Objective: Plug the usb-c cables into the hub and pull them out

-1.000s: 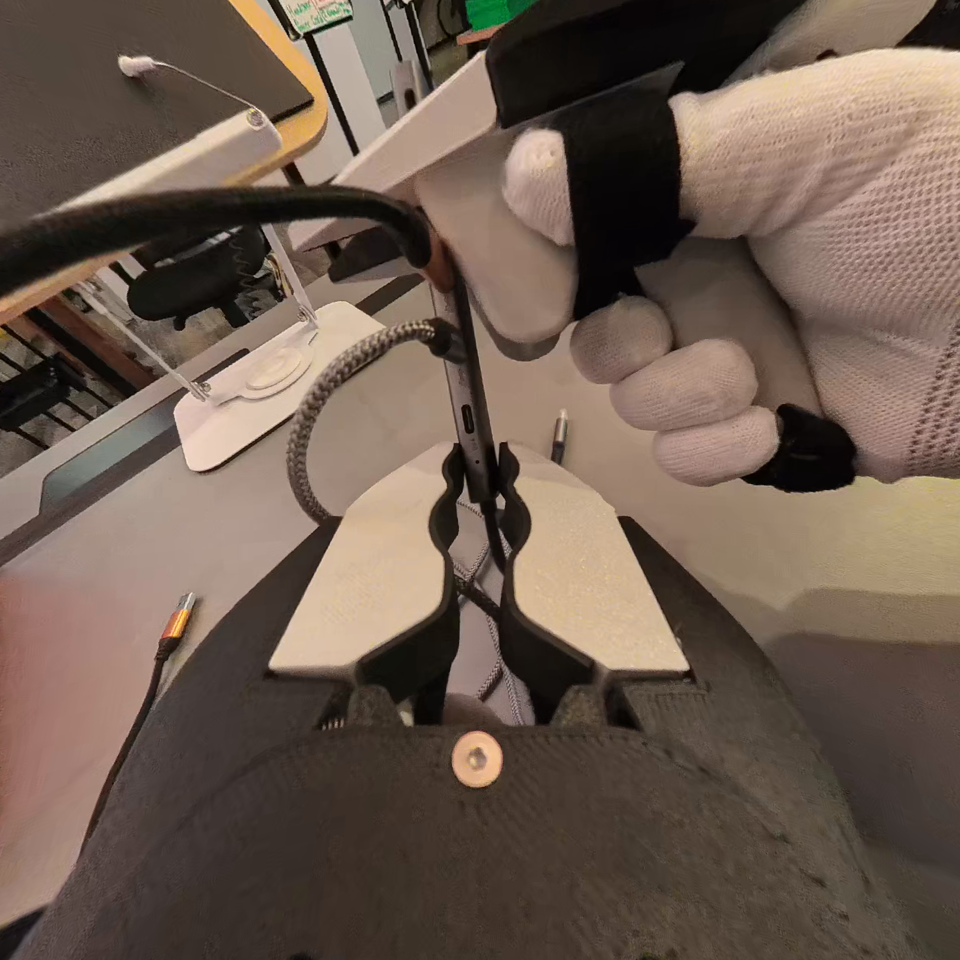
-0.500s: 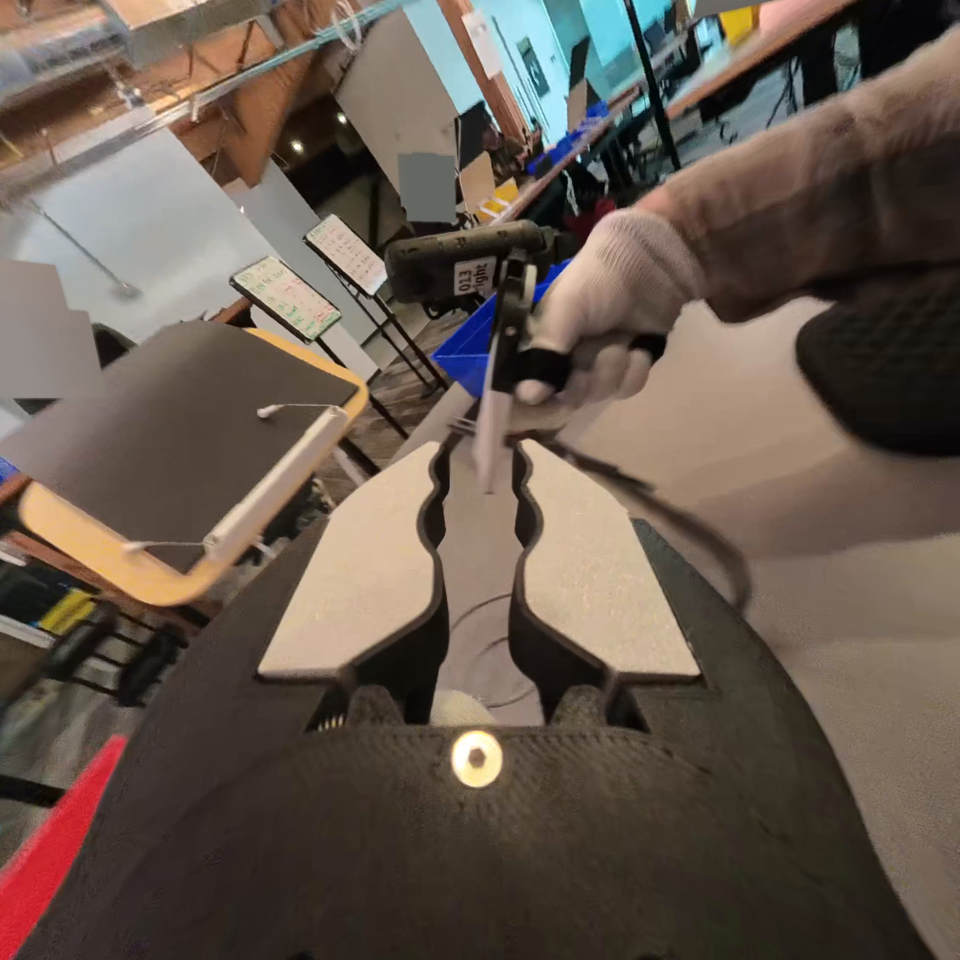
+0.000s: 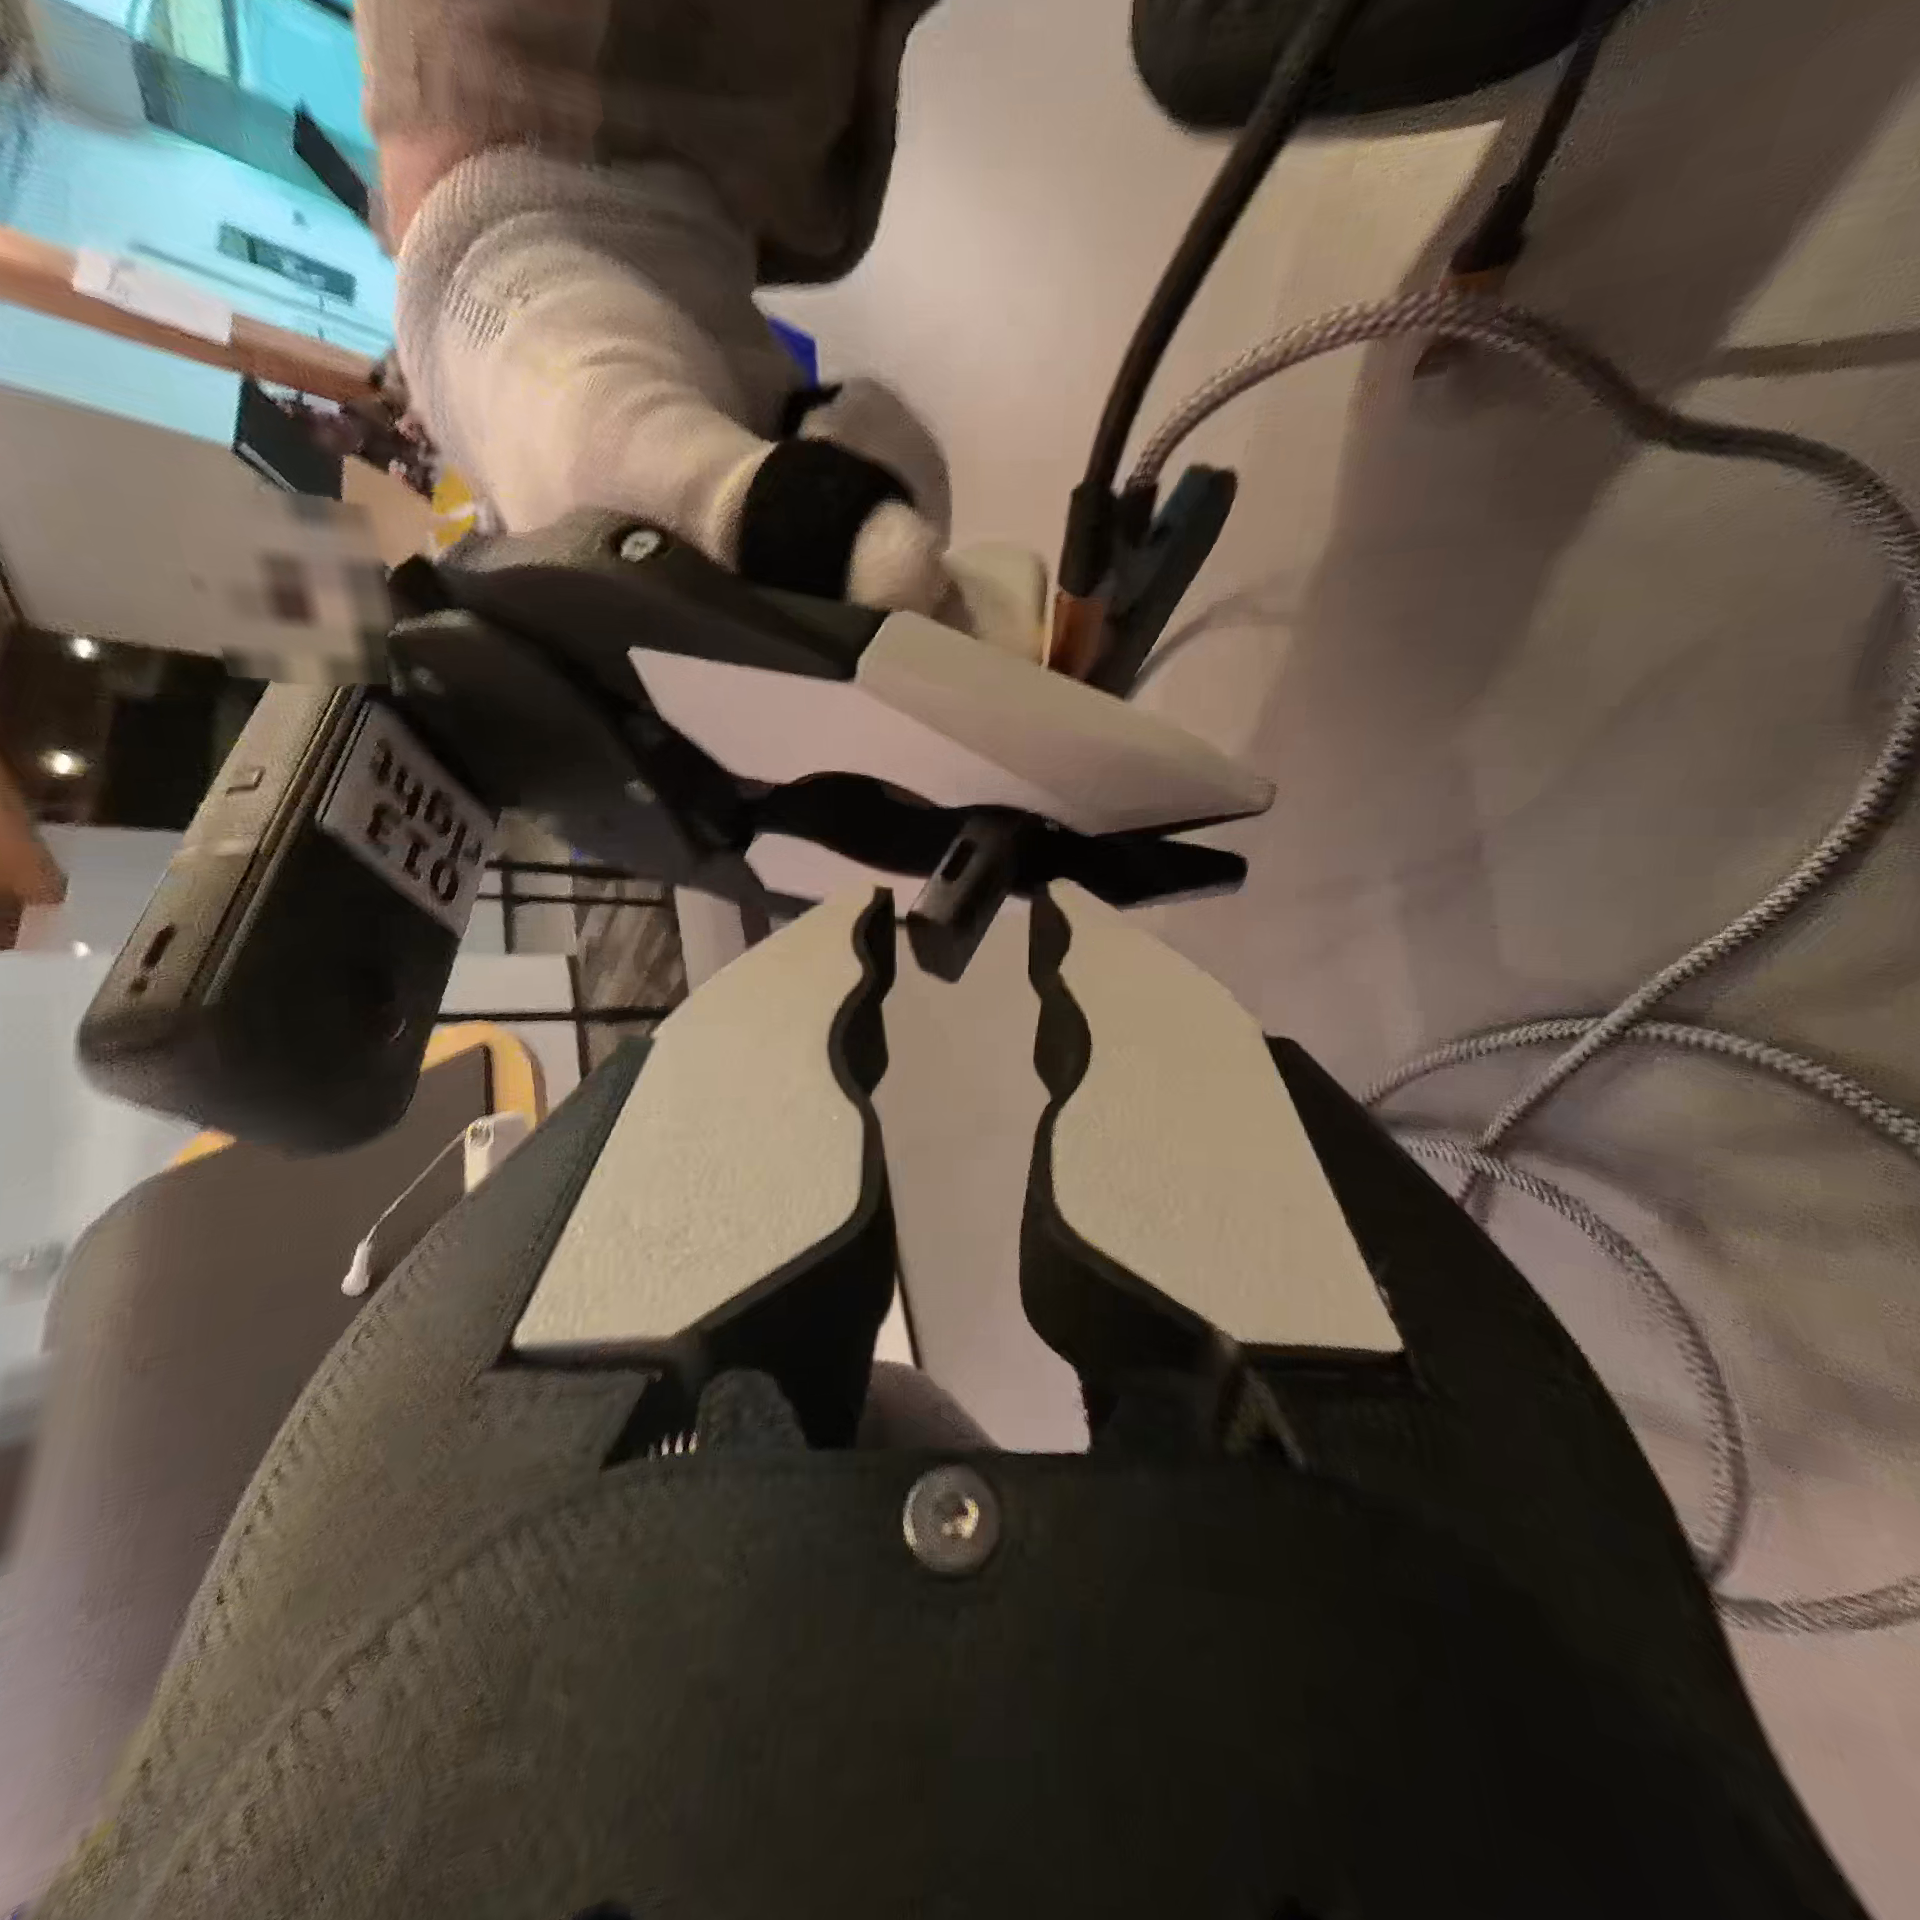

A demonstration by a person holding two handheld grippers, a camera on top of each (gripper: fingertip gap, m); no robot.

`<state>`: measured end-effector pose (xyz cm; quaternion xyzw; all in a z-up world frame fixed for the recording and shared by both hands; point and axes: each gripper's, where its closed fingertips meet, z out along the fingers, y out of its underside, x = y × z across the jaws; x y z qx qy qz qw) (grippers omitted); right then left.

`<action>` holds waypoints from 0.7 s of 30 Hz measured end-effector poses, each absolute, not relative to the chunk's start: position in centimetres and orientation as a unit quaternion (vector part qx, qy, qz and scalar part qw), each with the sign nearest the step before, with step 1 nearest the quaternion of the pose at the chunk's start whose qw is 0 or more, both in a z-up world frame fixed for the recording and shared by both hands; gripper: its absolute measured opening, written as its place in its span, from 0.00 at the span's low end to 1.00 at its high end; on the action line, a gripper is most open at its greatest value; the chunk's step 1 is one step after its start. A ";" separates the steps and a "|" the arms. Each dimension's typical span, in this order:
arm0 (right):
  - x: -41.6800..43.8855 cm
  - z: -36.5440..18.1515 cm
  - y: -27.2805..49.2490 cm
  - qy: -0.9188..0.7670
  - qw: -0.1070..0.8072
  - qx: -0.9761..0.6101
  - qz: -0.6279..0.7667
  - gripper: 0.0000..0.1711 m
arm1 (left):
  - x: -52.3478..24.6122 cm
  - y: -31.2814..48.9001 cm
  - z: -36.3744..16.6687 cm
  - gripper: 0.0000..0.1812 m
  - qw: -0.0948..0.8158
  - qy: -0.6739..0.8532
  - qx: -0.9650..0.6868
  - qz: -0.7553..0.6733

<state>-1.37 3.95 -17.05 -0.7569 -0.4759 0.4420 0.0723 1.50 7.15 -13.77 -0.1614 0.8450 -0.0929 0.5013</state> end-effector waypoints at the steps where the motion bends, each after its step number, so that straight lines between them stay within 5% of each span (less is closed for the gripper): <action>1: -1.3 -17.2 3.7 -0.485 0.064 -0.753 0.439 0.09 | 1.6 6.8 -13.9 0.10 0.499 0.846 -0.161 -0.101; 6: -1.1 -17.5 4.0 -0.498 0.073 -0.747 0.434 0.11 | 1.7 6.6 -14.8 0.08 0.493 0.845 -0.171 -0.118; 9: -1.1 -15.5 6.1 -0.477 0.153 -0.750 0.432 0.20 | 1.8 7.1 -14.6 0.06 0.507 0.828 -0.196 -0.141; 11: 0.0 -14.6 7.8 -0.467 0.212 -0.762 0.396 0.34 | 2.0 8.1 -14.3 0.06 0.517 0.814 -0.218 -0.152; 15: 4.9 -12.0 10.3 -0.476 0.350 -0.776 0.221 0.39 | 2.1 10.0 -13.8 0.06 0.513 0.795 -0.265 -0.186; 21: 9.2 -8.4 8.5 -0.533 0.512 -0.674 -0.006 0.32 | 2.5 12.1 -12.2 0.06 0.505 0.761 -0.302 -0.275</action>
